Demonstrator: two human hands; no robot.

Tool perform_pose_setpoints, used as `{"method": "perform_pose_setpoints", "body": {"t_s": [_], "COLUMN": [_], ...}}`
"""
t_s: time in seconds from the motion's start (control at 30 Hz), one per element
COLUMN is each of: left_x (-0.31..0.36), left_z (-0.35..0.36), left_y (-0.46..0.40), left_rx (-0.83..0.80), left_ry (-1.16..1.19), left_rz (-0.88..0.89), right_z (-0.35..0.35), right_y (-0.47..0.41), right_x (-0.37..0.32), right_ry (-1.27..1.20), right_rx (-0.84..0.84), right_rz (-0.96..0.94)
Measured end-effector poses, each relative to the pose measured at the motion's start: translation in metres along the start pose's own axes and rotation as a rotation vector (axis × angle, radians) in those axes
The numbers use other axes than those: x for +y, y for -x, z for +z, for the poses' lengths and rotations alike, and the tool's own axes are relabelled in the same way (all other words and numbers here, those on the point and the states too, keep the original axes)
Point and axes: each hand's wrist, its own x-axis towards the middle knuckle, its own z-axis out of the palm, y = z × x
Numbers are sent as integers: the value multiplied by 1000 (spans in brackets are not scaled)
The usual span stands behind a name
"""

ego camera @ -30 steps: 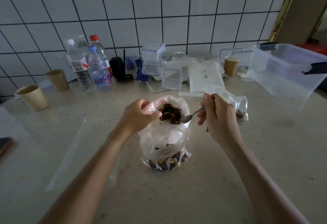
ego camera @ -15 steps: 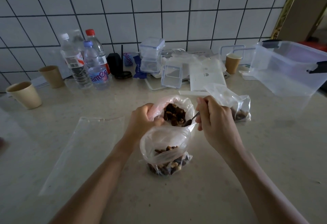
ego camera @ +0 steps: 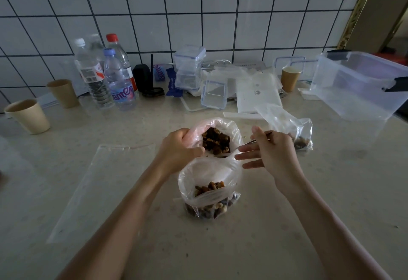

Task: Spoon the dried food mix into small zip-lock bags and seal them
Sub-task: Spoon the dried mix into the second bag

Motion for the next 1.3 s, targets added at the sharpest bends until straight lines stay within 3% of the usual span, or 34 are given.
{"method": "perform_pose_setpoints", "body": {"t_s": [0.17, 0.5, 0.63, 0.8, 1.07, 1.3], "left_x": [1, 0, 4, 9, -2, -10], "left_z": [-6, 2, -1, -3, 1, 14], "left_y": [2, 1, 6, 8, 1, -2], "left_rx": [-85, 12, -35, -68, -12, 122], "left_ry": [161, -86, 23, 97, -10, -298], "left_rz": [-65, 18, 16, -18, 32, 150], "right_z": [0, 7, 13, 10, -2, -5], "right_y": [0, 5, 9, 7, 1, 1], "right_x": [-1, -3, 2, 4, -7, -7], "right_ry": [-56, -163, -176, -192, -154, 1], "right_rx": [22, -18, -64, 10, 35, -26], "right_rz": [59, 85, 138, 117, 81, 24]}}
